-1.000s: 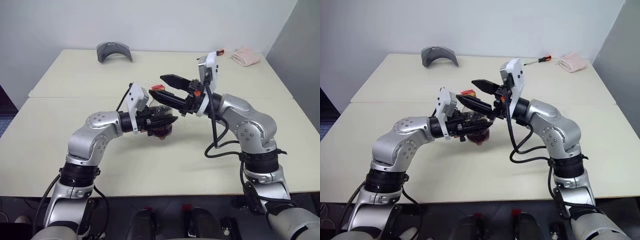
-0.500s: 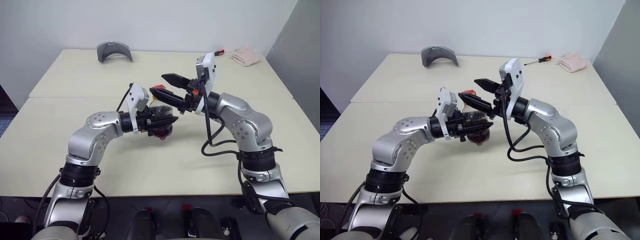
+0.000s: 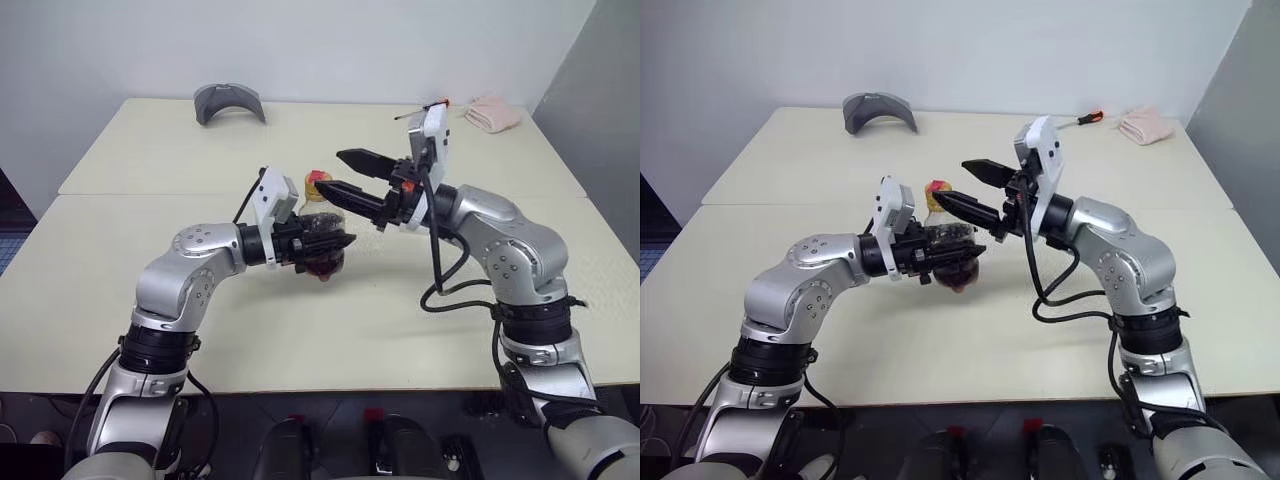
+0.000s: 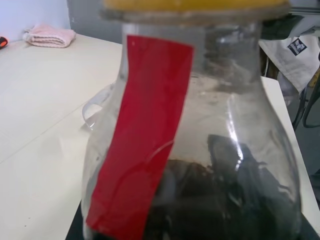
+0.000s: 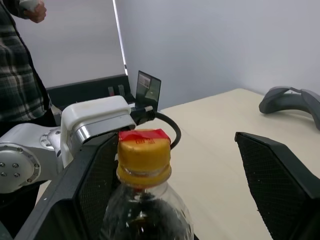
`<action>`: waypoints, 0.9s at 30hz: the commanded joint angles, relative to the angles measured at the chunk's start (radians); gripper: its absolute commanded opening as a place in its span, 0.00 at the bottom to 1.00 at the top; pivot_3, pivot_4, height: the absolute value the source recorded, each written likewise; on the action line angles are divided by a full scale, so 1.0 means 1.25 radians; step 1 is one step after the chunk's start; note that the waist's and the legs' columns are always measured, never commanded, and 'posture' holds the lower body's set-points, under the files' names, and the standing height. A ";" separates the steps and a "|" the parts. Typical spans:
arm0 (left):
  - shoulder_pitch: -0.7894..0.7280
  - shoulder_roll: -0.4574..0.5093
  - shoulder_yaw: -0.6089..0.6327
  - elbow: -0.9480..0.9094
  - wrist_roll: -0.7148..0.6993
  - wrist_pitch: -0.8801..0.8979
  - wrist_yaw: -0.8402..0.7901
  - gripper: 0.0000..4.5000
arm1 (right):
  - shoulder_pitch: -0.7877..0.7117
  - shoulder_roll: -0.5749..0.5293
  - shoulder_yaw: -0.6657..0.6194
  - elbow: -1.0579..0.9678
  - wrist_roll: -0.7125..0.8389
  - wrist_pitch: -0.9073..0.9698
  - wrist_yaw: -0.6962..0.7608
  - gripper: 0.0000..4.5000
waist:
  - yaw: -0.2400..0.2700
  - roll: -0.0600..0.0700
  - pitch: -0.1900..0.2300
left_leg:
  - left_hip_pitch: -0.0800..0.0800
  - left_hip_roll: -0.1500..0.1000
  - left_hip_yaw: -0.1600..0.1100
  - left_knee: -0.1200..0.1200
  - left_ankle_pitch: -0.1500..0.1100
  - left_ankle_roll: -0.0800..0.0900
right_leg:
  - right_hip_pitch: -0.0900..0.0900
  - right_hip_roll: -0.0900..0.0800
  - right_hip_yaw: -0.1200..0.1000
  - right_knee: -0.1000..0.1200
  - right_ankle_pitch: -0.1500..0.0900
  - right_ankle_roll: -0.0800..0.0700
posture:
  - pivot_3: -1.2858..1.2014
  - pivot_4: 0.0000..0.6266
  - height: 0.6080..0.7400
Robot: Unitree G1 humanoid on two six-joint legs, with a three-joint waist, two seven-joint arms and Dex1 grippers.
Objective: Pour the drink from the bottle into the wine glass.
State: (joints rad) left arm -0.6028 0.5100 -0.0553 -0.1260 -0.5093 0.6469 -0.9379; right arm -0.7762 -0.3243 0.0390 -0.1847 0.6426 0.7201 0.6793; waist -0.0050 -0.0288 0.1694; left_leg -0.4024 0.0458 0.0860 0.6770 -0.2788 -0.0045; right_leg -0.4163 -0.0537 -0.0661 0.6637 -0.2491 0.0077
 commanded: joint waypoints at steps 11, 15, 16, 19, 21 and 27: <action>-0.031 0.011 0.014 -0.014 -0.012 -0.019 -0.023 0.41 | 0.020 -0.012 -0.034 -0.075 0.076 0.054 0.004 0.88 | 0.000 0.000 0.000 | 0.000 0.000 0.000 0.000 0.000 0.000 | 0.000 0.000 0.000 0.000 0.000 0.000 | 0.52 0.24 1.00; -0.030 0.011 0.014 -0.012 -0.011 -0.021 -0.025 0.41 | 0.012 -0.003 -0.028 -0.079 0.084 0.055 -0.006 0.88 | 0.000 0.000 0.000 | 0.000 0.000 0.000 0.000 0.000 0.000 | 0.000 0.000 0.000 0.000 0.000 0.000 | 0.52 0.24 1.00; -0.029 0.010 0.014 -0.013 -0.010 -0.021 -0.024 0.41 | 0.009 0.002 -0.026 -0.080 0.084 0.054 -0.011 0.88 | 0.000 0.000 0.000 | 0.000 0.000 0.000 0.000 0.000 0.000 | 0.000 0.000 0.000 0.000 0.000 0.000 | 0.52 0.24 1.00; -0.028 0.004 0.010 -0.017 -0.010 -0.020 -0.021 0.41 | -0.004 0.023 -0.018 -0.073 0.072 0.041 -0.024 0.88 | 0.000 0.000 0.000 | 0.000 0.000 0.000 0.000 0.000 0.000 | 0.000 0.000 0.000 0.000 0.000 0.000 | 0.52 0.24 1.00; -0.028 -0.002 0.008 -0.024 -0.013 -0.016 -0.018 0.41 | -0.014 0.040 -0.007 -0.063 0.055 0.025 -0.031 0.88 | 0.000 0.000 0.000 | 0.000 0.000 0.000 0.000 0.000 0.000 | 0.000 0.000 0.000 0.000 0.000 0.000 | 0.52 0.24 1.00; -0.023 -0.006 0.008 -0.034 -0.015 -0.012 -0.018 0.41 | -0.023 0.068 0.007 -0.041 0.020 -0.008 -0.042 0.88 | 0.000 0.000 0.000 | 0.000 0.000 0.000 0.000 0.000 0.000 | 0.000 0.000 0.000 0.000 0.000 0.000 | 0.52 0.24 1.00</action>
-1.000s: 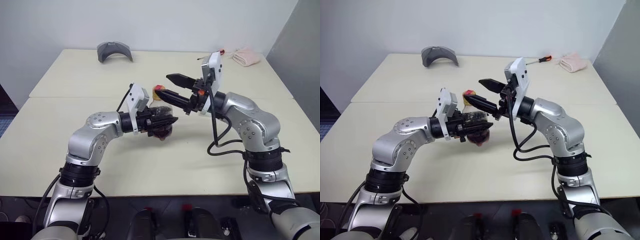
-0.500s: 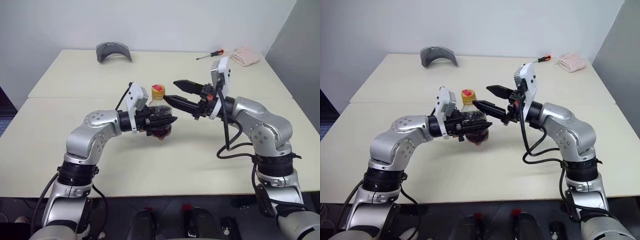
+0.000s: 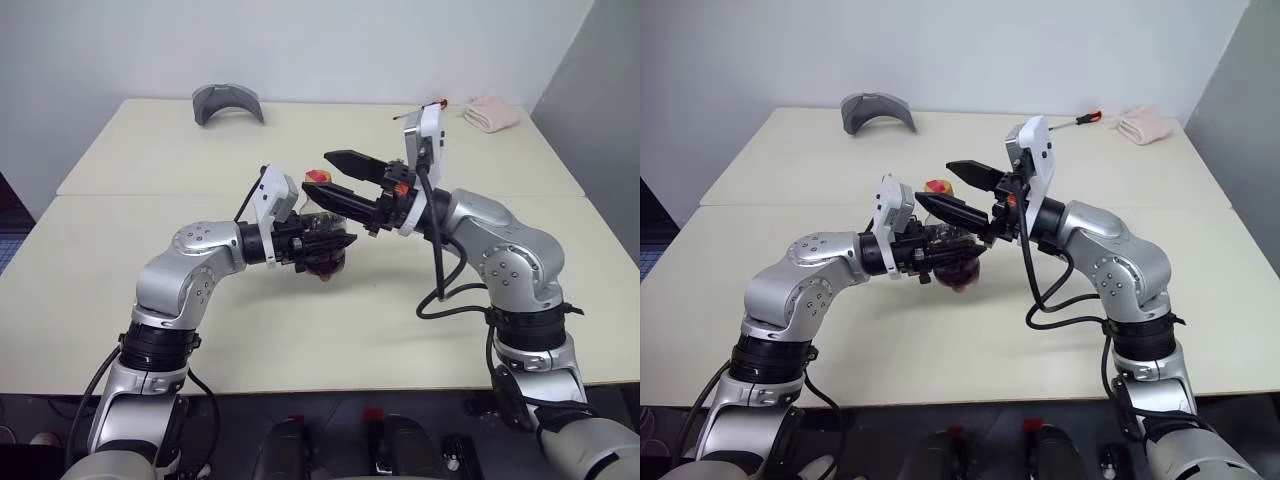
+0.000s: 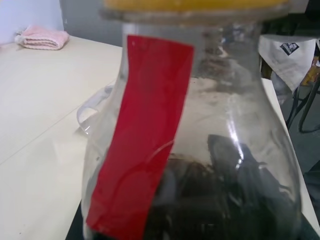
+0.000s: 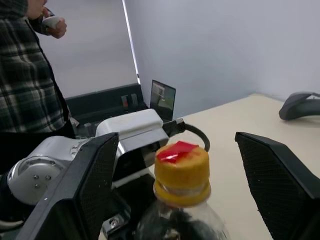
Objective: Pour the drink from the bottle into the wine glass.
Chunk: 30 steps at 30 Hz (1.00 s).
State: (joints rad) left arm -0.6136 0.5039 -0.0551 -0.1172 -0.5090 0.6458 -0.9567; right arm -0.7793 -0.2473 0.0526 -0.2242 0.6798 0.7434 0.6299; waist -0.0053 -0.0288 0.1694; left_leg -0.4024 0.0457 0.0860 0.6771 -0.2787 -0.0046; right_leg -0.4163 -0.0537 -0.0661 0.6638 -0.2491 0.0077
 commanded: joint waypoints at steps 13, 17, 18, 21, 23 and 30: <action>-0.011 -0.002 0.008 -0.049 -0.020 -0.007 -0.001 0.41 | -0.022 0.013 0.010 0.032 -0.077 -0.079 0.005 0.88 | 0.000 0.000 0.000 | 0.000 0.000 0.000 0.000 0.000 0.000 | 0.000 0.000 0.000 0.000 0.000 0.000 | 0.52 0.24 1.00; -0.010 -0.001 0.008 -0.050 -0.021 -0.006 0.000 0.41 | -0.013 0.002 0.006 0.026 -0.081 -0.077 0.012 0.88 | 0.000 0.000 0.000 | 0.000 0.000 0.000 0.000 0.000 0.000 | 0.000 0.000 0.000 0.000 0.000 0.000 | 0.52 0.24 1.00; -0.010 -0.001 0.009 -0.050 -0.021 -0.006 0.000 0.41 | -0.010 -0.002 0.003 0.022 -0.080 -0.073 0.014 0.88 | 0.000 0.000 0.000 | 0.000 0.000 0.000 0.000 0.000 0.000 | 0.000 0.000 0.000 0.000 0.000 0.000 | 0.52 0.24 1.00; -0.010 0.000 0.009 -0.051 -0.021 -0.006 0.000 0.41 | -0.003 -0.017 -0.006 0.013 -0.076 -0.064 0.020 0.88 | 0.000 0.000 0.000 | 0.000 0.000 0.000 0.000 0.000 0.000 | 0.000 0.000 0.000 0.000 0.000 0.000 | 0.52 0.24 1.00; -0.009 0.000 0.009 -0.051 -0.021 -0.006 0.000 0.41 | 0.002 -0.030 -0.012 0.006 -0.071 -0.057 0.024 0.88 | 0.000 0.000 0.000 | 0.000 0.000 0.000 0.000 0.000 0.000 | 0.000 0.000 0.000 0.000 0.000 0.000 | 0.52 0.24 1.00; -0.011 0.001 0.010 -0.048 -0.019 -0.007 -0.001 0.41 | 0.027 -0.069 -0.036 -0.018 -0.033 -0.029 0.035 0.88 | 0.000 0.000 0.000 | 0.000 0.000 0.000 0.000 0.000 0.000 | 0.000 0.000 0.000 0.000 0.000 0.000 | 0.52 0.24 1.00</action>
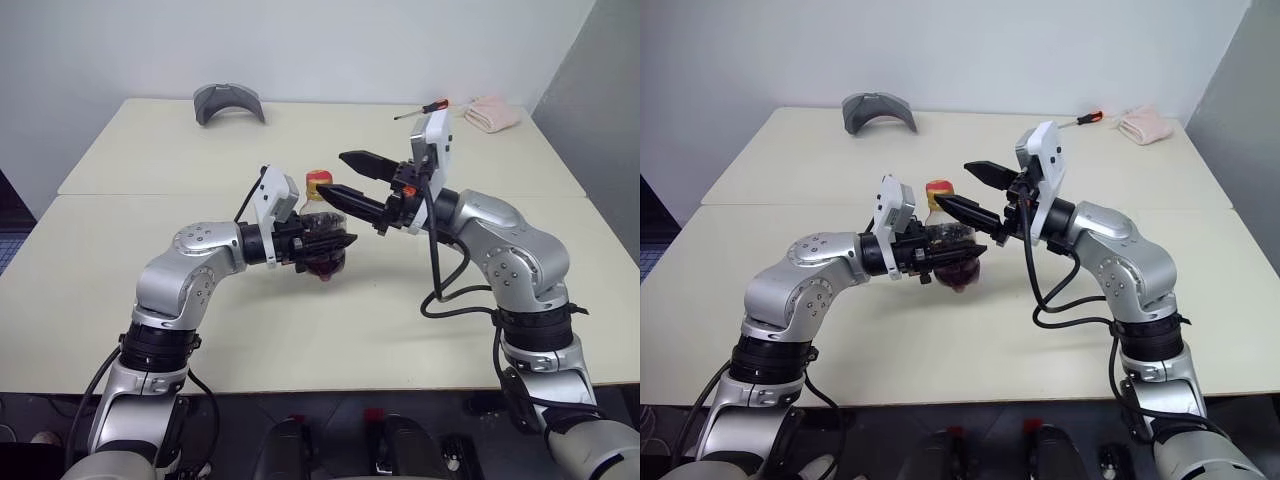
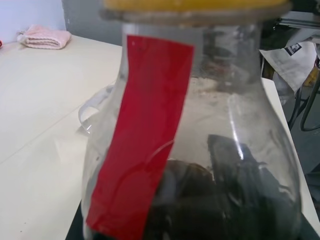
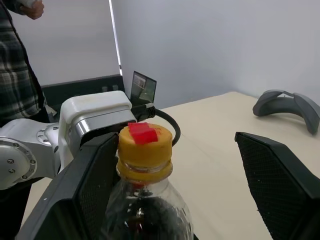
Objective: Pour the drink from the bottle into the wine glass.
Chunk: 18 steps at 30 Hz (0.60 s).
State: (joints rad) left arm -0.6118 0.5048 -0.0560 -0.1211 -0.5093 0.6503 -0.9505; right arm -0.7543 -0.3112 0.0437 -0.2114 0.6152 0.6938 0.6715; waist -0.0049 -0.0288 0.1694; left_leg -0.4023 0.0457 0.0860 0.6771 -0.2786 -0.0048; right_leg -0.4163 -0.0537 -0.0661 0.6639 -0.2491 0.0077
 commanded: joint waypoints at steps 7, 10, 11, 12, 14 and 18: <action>-0.014 0.003 0.010 -0.043 -0.019 -0.011 -0.009 0.41 | 0.025 -0.035 -0.046 -0.067 0.089 0.059 0.015 0.88 | -0.001 0.000 0.000 | 0.000 0.000 0.000 0.000 0.000 0.000 | 0.000 0.000 0.000 0.000 0.000 0.000 | 0.52 0.24 1.00; -0.015 0.003 0.010 -0.041 -0.019 -0.011 -0.010 0.41 | 0.020 -0.027 -0.042 -0.079 0.107 0.068 0.009 0.88 | 0.000 0.000 0.000 | 0.000 0.000 0.000 0.000 0.000 0.000 | 0.000 0.000 0.000 0.000 0.000 0.000 | 0.52 0.24 1.00; -0.015 0.003 0.010 -0.040 -0.019 -0.011 -0.010 0.41 | 0.017 -0.024 -0.040 -0.079 0.109 0.069 0.005 0.88 | 0.000 0.000 0.000 | 0.000 0.000 0.000 0.000 0.000 0.000 | 0.000 0.000 0.000 0.000 0.000 0.000 | 0.52 0.24 1.00; -0.016 0.003 0.010 -0.039 -0.018 -0.012 -0.011 0.41 | 0.015 -0.023 -0.038 -0.079 0.111 0.068 0.003 0.88 | 0.000 0.000 0.000 | 0.000 0.000 0.000 0.000 0.000 0.000 | 0.000 0.000 0.000 0.000 0.000 0.000 | 0.52 0.24 1.00; -0.016 0.002 0.010 -0.038 -0.018 -0.012 -0.010 0.41 | 0.005 -0.013 -0.033 -0.072 0.106 0.063 -0.005 0.88 | 0.000 0.000 0.000 | 0.000 0.000 0.000 0.000 0.000 0.000 | 0.000 0.000 0.000 0.000 0.000 0.000 | 0.52 0.24 1.00; -0.018 0.002 0.010 -0.038 -0.019 -0.010 -0.010 0.41 | -0.022 0.018 -0.022 -0.054 0.093 0.052 -0.024 0.88 | -0.001 0.000 0.000 | 0.000 0.000 0.000 0.000 0.000 0.000 | 0.000 0.000 0.000 0.000 0.000 0.000 | 0.52 0.24 1.00</action>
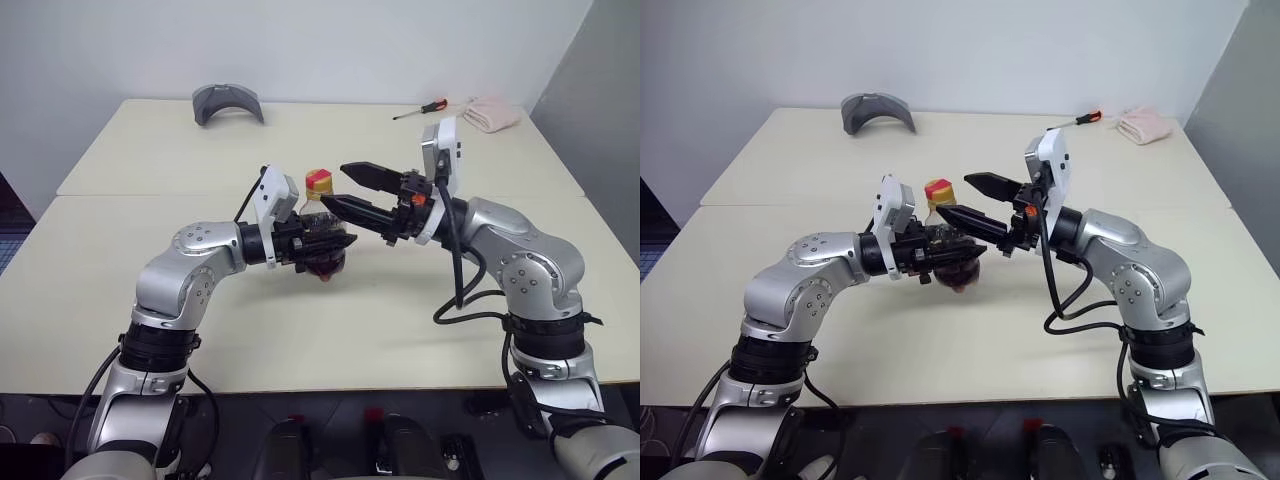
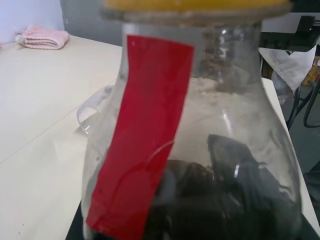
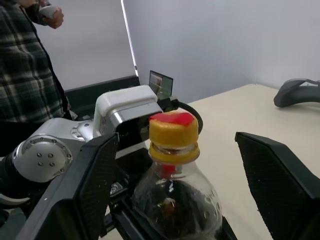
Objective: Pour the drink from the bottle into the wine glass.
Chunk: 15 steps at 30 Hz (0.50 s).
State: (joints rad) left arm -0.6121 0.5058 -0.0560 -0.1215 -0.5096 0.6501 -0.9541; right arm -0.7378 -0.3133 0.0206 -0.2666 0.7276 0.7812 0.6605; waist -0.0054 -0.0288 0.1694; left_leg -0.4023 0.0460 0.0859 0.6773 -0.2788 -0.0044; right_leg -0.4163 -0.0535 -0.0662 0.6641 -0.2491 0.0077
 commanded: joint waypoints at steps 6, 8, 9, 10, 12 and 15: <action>-0.021 -0.001 0.009 -0.035 -0.017 -0.011 -0.005 0.41 | -0.055 0.054 0.012 0.011 -0.012 -0.031 -0.022 0.88 | 0.000 0.000 0.000 | 0.000 0.000 0.000 0.000 0.000 0.000 | 0.000 0.000 0.000 0.000 0.000 0.000 | 0.52 0.24 1.00; -0.022 -0.002 0.009 -0.033 -0.016 -0.012 -0.005 0.41 | -0.059 0.058 0.016 0.018 -0.017 -0.036 -0.019 0.88 | 0.000 0.000 0.000 | 0.000 -0.001 0.000 0.000 0.000 0.000 | 0.000 0.000 0.000 0.000 0.000 0.000 | 0.52 0.24 1.00; -0.022 -0.002 0.009 -0.033 -0.016 -0.012 -0.005 0.41 | -0.060 0.060 0.018 0.022 -0.021 -0.040 -0.016 0.88 | 0.000 0.000 0.000 | 0.000 -0.001 0.000 0.000 0.000 0.000 | 0.000 0.000 0.000 0.000 0.000 0.000 | 0.52 0.24 1.00; -0.021 -0.002 0.009 -0.034 -0.017 -0.011 -0.004 0.41 | -0.061 0.061 0.021 0.026 -0.026 -0.044 -0.014 0.88 | 0.000 0.000 0.000 | 0.000 0.000 0.000 0.000 0.000 0.000 | 0.000 0.000 0.000 0.000 0.000 0.000 | 0.52 0.24 1.00; -0.020 -0.003 0.009 -0.038 -0.018 -0.009 -0.003 0.41 | -0.062 0.064 0.026 0.035 -0.038 -0.053 -0.010 0.88 | 0.000 0.000 0.000 | 0.000 0.000 0.000 0.000 0.000 0.000 | 0.000 0.000 0.000 0.000 0.000 0.000 | 0.52 0.24 1.00; -0.017 -0.004 0.008 -0.043 -0.020 -0.006 -0.001 0.41 | -0.064 0.067 0.031 0.047 -0.048 -0.065 -0.006 0.88 | 0.000 0.000 0.000 | 0.000 0.000 0.000 0.000 0.000 0.000 | 0.000 0.000 0.000 0.000 0.000 0.000 | 0.52 0.24 1.00</action>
State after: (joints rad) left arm -0.6127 0.5043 -0.0560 -0.1215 -0.5096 0.6501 -0.9524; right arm -0.7944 -0.2308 0.0631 -0.1963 0.6780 0.7285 0.6413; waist -0.0053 -0.0288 0.1694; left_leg -0.4023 0.0457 0.0859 0.6773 -0.2787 -0.0046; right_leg -0.4163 -0.0536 -0.0662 0.6642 -0.2491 0.0077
